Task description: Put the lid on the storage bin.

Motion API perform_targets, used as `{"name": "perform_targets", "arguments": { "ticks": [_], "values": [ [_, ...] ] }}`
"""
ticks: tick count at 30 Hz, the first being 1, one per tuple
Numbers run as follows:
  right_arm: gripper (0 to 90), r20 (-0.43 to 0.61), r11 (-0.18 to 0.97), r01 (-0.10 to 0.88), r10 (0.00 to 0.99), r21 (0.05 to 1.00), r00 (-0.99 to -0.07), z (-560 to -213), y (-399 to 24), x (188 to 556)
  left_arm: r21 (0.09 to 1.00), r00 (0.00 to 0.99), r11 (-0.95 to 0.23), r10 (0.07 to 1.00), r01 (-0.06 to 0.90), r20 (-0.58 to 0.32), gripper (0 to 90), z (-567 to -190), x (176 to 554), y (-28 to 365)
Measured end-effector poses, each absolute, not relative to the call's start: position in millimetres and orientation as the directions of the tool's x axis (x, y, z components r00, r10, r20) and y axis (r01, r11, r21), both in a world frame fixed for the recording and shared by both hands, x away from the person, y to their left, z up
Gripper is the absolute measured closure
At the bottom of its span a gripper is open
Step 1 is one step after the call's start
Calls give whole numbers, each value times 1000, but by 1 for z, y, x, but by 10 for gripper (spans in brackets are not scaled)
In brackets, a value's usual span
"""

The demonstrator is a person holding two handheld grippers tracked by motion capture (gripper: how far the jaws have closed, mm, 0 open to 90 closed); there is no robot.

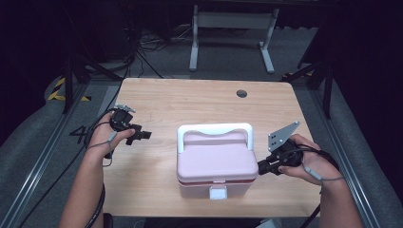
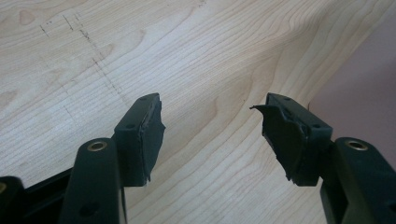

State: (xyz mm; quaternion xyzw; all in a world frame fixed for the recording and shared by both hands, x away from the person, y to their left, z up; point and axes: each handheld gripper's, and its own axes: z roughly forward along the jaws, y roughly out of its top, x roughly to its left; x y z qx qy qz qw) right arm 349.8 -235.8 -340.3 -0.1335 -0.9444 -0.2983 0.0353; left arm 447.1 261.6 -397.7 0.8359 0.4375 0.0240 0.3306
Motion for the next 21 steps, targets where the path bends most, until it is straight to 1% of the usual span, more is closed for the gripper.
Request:
{"name": "perform_targets", "arguments": {
  "ticks": [5,8,12,16,18,21],
  "values": [
    [794,149,796,287,245,533,-958,-342,-240,351,571,611,-395,751,720,-250,386,-398,447,263],
    [781,163,778,304,257,551,-953,-340,-243,352,570,605,-390,755,723,-252,385,-399,445,264],
    [778,155,761,294,251,579,-956,-335,-244,352,575,603,-384,757,723,-253,383,-398,442,268],
    [724,147,711,299,269,636,-952,-326,-249,355,588,598,-376,766,716,-238,363,-398,438,274],
    [687,161,671,332,305,663,-939,-324,-252,358,590,595,-373,769,716,-236,353,-399,435,276],
    [621,132,627,342,357,700,-925,-321,-256,366,588,588,-370,775,719,-232,345,-400,431,281]
  ]
}}
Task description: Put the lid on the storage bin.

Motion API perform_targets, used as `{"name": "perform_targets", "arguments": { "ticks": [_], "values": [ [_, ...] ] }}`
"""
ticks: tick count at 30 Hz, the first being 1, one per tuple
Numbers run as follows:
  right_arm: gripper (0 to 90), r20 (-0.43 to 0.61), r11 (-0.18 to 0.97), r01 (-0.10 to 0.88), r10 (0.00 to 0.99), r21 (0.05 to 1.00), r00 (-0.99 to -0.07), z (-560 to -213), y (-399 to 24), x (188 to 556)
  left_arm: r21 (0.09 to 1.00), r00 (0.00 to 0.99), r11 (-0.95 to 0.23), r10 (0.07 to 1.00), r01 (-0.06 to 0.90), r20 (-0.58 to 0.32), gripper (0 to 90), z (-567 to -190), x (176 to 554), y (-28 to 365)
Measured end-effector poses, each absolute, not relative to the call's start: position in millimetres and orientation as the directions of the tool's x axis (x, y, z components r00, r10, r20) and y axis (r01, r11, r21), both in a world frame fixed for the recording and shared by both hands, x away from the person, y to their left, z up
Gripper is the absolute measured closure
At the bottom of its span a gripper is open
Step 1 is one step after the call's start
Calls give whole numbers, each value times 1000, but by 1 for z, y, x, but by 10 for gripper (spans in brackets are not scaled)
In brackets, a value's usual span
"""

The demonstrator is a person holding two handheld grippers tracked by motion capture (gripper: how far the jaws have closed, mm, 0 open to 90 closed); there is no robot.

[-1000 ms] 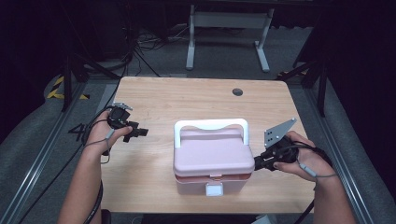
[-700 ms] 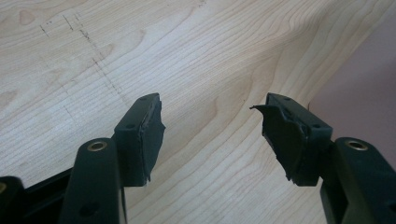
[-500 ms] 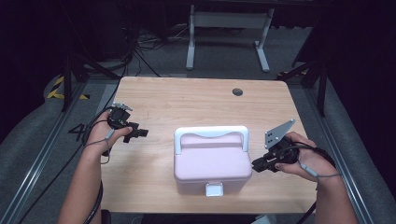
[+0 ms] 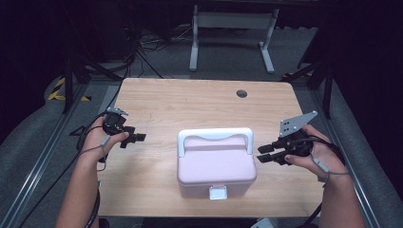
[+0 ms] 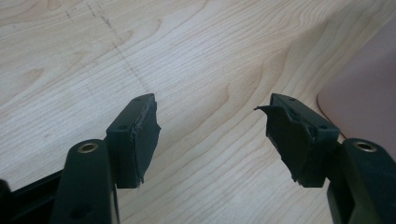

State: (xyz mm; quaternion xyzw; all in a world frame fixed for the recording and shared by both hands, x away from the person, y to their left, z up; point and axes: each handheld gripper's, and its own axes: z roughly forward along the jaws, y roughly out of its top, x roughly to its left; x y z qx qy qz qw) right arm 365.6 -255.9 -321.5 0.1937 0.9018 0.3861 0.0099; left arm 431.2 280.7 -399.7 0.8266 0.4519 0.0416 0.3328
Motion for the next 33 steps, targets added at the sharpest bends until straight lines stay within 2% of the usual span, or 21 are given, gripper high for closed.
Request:
{"name": "perform_targets", "arguments": {
  "ticks": [4,10,23,33],
  "values": [
    [548,117,560,383,452,735,-884,-321,-260,378,587,574,-358,785,726,-232,337,-401,425,286],
    [506,85,507,445,584,738,-807,-327,-269,398,588,551,-335,801,736,-234,335,-402,419,297],
    [404,22,458,473,700,753,-714,-350,-295,428,574,533,-327,813,751,-234,325,-410,422,301],
    [392,46,447,541,740,712,-671,-373,-309,442,559,533,-337,814,758,-232,319,-419,428,299]
  ]
}}
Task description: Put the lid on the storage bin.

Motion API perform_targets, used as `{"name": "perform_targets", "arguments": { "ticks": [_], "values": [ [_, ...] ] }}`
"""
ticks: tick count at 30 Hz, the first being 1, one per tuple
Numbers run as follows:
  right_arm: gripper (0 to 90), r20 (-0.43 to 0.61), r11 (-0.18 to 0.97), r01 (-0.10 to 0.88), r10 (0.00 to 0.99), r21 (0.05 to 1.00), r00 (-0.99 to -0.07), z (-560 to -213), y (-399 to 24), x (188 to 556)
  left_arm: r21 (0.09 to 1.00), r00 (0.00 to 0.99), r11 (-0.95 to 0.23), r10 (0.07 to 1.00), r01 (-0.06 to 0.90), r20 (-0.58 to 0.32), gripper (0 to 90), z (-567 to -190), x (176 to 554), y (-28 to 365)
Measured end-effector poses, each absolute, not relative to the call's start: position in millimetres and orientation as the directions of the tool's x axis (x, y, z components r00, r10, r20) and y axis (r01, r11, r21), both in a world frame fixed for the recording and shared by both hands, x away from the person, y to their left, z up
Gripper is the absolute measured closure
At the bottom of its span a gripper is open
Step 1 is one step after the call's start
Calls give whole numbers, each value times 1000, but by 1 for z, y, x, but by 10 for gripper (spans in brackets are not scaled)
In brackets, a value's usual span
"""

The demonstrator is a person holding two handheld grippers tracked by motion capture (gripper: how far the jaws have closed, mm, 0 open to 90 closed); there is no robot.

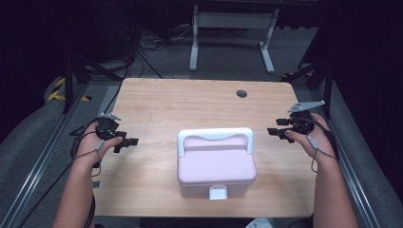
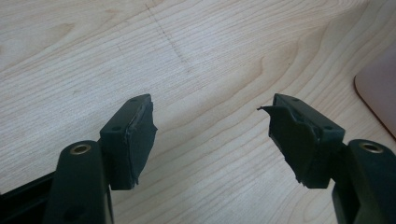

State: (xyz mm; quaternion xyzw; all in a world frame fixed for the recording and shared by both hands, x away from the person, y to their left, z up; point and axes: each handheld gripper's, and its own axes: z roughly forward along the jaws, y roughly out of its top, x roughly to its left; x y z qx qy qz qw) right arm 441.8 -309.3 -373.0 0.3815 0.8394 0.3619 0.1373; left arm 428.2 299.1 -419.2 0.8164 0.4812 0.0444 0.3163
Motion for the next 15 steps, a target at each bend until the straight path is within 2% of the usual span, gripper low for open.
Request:
{"name": "perform_targets", "arguments": {
  "ticks": [4,10,15],
  "values": [
    [360,66,443,575,751,687,-657,-387,-314,448,538,539,-356,811,764,-229,313,-423,431,296],
    [348,124,477,657,747,584,-653,-410,-313,452,508,579,-403,776,761,-251,312,-428,432,286],
    [345,119,488,682,760,545,-639,-421,-312,455,500,592,-421,765,757,-252,303,-429,433,280]
  ]
}}
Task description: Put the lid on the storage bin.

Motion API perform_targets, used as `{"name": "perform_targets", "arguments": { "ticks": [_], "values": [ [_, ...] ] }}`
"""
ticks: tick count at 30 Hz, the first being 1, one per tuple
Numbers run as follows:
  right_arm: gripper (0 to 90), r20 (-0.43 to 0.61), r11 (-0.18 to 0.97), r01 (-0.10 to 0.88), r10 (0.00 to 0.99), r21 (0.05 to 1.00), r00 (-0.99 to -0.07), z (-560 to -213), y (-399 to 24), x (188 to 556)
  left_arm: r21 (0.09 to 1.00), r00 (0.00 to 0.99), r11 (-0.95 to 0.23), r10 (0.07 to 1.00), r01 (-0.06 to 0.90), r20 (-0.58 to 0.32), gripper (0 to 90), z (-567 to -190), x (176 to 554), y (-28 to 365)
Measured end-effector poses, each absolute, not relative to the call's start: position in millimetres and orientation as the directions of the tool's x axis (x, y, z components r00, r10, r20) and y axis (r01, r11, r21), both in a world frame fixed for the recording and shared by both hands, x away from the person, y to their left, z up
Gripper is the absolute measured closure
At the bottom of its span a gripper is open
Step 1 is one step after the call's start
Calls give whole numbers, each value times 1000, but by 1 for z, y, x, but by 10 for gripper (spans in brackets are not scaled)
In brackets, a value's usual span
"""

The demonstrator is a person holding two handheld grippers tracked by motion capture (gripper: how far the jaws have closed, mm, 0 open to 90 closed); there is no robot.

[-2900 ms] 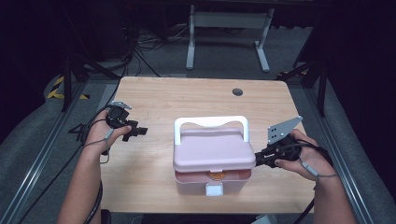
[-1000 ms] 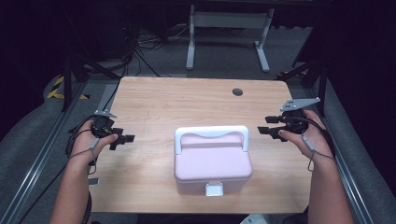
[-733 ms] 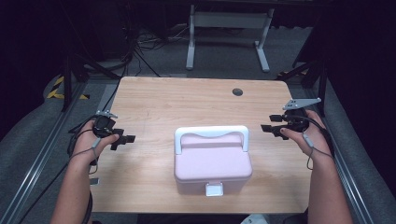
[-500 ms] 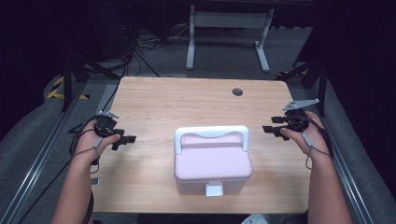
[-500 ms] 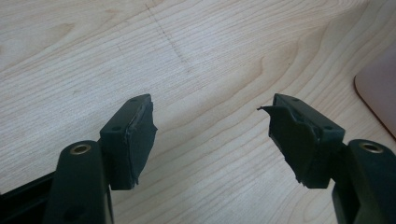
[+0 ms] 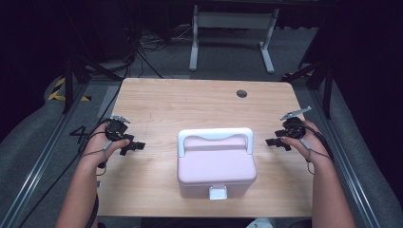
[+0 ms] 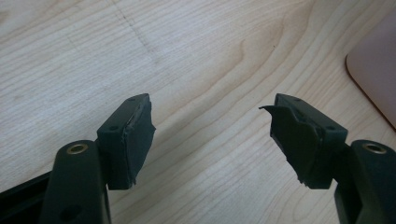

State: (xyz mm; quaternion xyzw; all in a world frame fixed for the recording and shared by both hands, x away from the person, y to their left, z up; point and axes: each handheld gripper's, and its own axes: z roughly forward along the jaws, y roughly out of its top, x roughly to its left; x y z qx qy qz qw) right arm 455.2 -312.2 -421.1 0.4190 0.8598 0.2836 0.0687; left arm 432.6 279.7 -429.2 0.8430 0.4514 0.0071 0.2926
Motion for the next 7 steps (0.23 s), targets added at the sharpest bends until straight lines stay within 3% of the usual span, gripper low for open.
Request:
{"name": "perform_targets", "arguments": {
  "ticks": [7],
  "values": [
    [345,120,491,674,753,552,-647,-420,-312,454,516,598,-408,751,753,-280,320,-425,432,277]
  ]
}}
